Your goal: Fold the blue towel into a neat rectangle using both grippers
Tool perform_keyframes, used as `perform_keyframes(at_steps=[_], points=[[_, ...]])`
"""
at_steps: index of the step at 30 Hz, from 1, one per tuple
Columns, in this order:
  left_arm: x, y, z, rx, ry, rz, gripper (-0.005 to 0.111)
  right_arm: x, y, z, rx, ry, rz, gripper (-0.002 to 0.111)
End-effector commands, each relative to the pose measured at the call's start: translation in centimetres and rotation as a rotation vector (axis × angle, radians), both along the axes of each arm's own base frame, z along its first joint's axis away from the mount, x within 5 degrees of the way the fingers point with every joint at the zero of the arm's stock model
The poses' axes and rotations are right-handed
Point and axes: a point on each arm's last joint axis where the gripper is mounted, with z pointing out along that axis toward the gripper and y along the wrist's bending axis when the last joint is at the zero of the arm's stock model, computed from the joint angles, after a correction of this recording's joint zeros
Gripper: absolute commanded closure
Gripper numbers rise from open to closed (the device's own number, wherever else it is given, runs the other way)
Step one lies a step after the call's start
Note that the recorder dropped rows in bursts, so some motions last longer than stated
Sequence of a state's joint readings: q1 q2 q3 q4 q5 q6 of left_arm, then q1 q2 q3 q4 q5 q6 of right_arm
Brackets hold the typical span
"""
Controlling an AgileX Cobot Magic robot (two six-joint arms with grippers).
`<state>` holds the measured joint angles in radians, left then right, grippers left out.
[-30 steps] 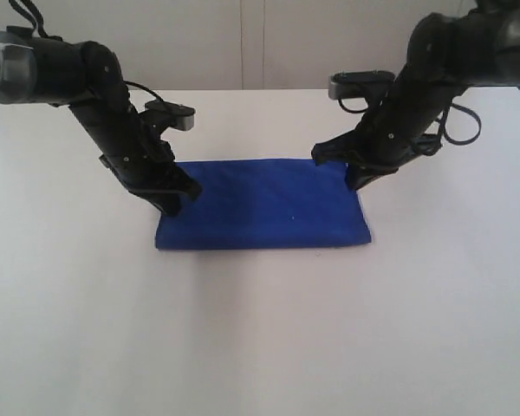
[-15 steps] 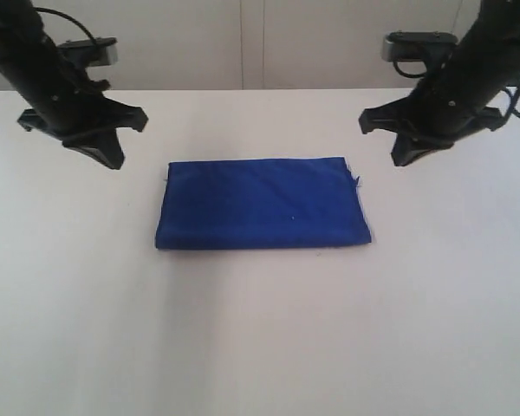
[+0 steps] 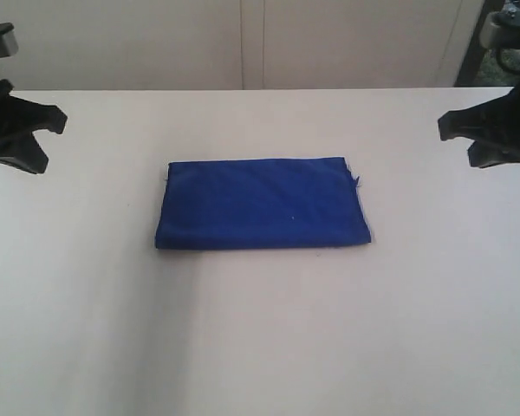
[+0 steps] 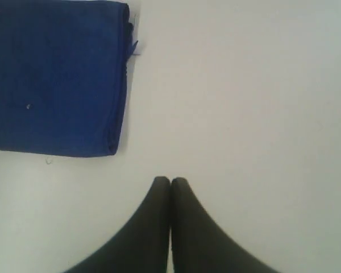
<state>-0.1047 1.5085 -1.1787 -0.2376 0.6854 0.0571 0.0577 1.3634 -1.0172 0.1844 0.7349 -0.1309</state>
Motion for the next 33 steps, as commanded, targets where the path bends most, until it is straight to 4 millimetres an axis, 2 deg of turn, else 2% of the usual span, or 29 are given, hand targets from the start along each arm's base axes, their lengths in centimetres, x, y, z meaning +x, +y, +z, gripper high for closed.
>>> perform_keyframes(at_steps=[1, 8, 16, 19, 24, 33], points=[[-3.4, 0.6, 0.3, -0.008, -0.102, 0.037, 0.107, -3.4, -0.8, 1.5, -0.048, -0.125, -0.006, 0.108], [-8.8, 1.3, 0.2, 0.029, -0.184, -0.004, 0.107, -8.9, -1.1, 3.5, -0.049, -0.304, -0.014, 0.108], [-14.9, 2.2, 0.5, 0.049, -0.39, 0.001, 0.107, -15.8, -1.6, 3.0, -0.06, -0.461, -0.017, 0.108], [-16.5, 2.4, 0.7, 0.044, -0.439, 0.004, 0.107, -17.6, -1.7, 2.5, -0.056, -0.535, -0.023, 0.108], [-17.9, 2.5, 1.0, 0.038, -0.454, -0.004, 0.107, -19.3, -1.8, 2.6, -0.05, -0.64, -0.031, 0.108], [-18.0, 2.5, 1.0, 0.037, -0.459, -0.005, 0.107, -20.5, -1.9, 3.0, -0.047, -0.7, -0.034, 0.108]])
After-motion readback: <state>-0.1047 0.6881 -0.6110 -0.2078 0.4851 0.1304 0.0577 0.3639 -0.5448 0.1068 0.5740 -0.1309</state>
